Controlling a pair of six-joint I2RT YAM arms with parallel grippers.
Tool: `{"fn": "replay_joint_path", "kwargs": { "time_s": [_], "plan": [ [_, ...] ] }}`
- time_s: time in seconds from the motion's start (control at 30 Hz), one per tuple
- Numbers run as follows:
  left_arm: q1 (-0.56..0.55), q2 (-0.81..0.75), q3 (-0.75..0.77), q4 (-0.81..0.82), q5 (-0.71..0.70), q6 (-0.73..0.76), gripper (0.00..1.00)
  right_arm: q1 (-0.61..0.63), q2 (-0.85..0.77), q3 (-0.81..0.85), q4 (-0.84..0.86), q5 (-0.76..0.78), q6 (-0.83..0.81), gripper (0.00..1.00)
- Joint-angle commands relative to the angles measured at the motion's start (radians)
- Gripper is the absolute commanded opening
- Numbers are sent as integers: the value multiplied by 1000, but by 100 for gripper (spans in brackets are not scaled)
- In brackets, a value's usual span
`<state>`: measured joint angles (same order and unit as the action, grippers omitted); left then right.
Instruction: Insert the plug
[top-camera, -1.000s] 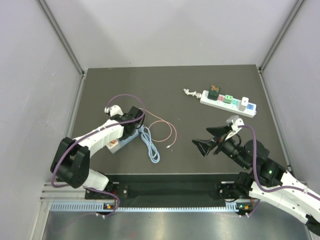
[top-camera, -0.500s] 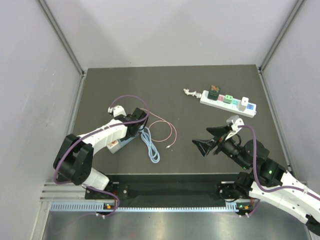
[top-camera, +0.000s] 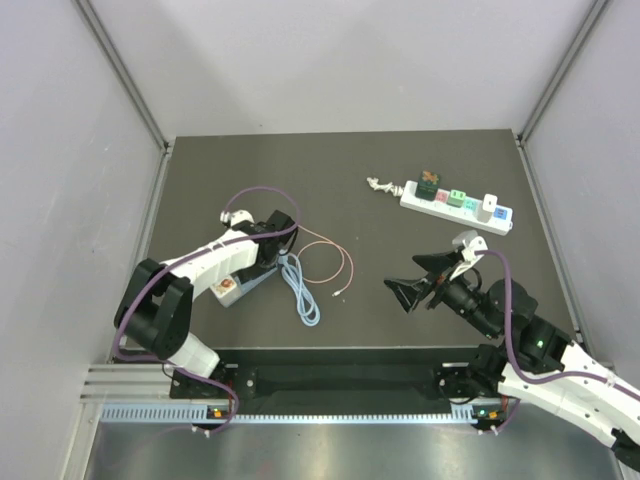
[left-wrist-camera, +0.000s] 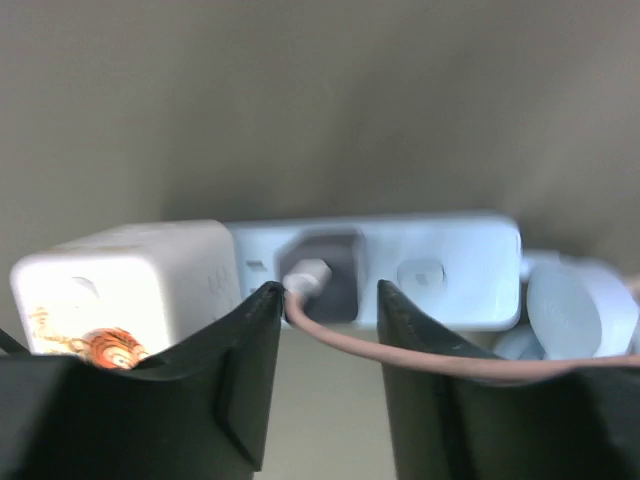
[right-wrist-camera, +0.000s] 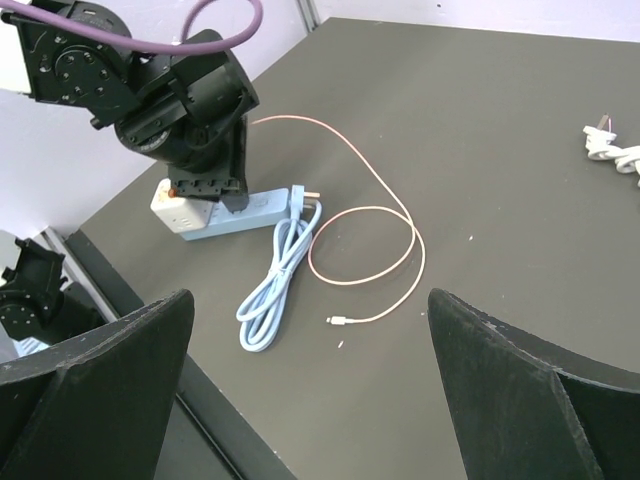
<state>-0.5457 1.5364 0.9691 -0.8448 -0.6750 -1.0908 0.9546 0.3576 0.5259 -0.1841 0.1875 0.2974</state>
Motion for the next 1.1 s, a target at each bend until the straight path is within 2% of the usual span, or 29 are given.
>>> {"fn": "replay_joint_path", "kwargs": {
  "time_s": [0.0,0.03,0.07,0.1,0.13,0.17,0.33,0.43,0.53,0.57,0.6,0.63,0.7,0.73,0.77,0.83,0.9,1.07],
  "plan": [
    [-5,18,37,-82,120,9,54,4,15,46,25,12,-3,100],
    [-3,-1,55,-94,120,9,62,4,20,46,23,12,-3,100],
    [-3,-10,63,-99,121,18,78,3,21,48,23,9,0,100],
    [-3,-19,74,-102,120,25,83,3,20,46,23,9,3,100],
    [-5,-41,92,-111,118,34,94,3,18,46,25,7,3,100],
    [-5,-50,103,-115,108,37,97,3,18,43,26,7,2,100],
    [-3,-96,233,-160,78,92,98,3,21,55,14,10,0,100],
    [-5,-123,330,-139,110,187,95,3,35,69,5,15,14,100],
    [-7,-172,402,-67,231,380,90,4,87,100,-49,70,60,100],
    [-7,-192,410,-39,276,414,89,4,99,123,-72,129,81,100],
    [-7,-215,413,39,320,446,88,3,112,134,-134,159,126,100],
    [-7,-275,393,85,438,507,87,3,135,146,-164,185,152,100],
    [-7,-346,349,201,578,555,87,4,158,190,-240,243,245,100],
    [-7,-420,283,320,717,571,87,3,178,207,-302,250,275,100],
    [-8,-458,245,392,780,586,89,3,185,236,-331,253,301,100],
    [-8,-554,136,534,839,586,92,3,196,264,-373,250,371,100],
    [-7,-602,83,579,888,585,98,4,198,301,-385,237,404,100],
    [-8,-642,-13,671,1035,565,98,4,192,371,-397,250,376,100]
  ]
}}
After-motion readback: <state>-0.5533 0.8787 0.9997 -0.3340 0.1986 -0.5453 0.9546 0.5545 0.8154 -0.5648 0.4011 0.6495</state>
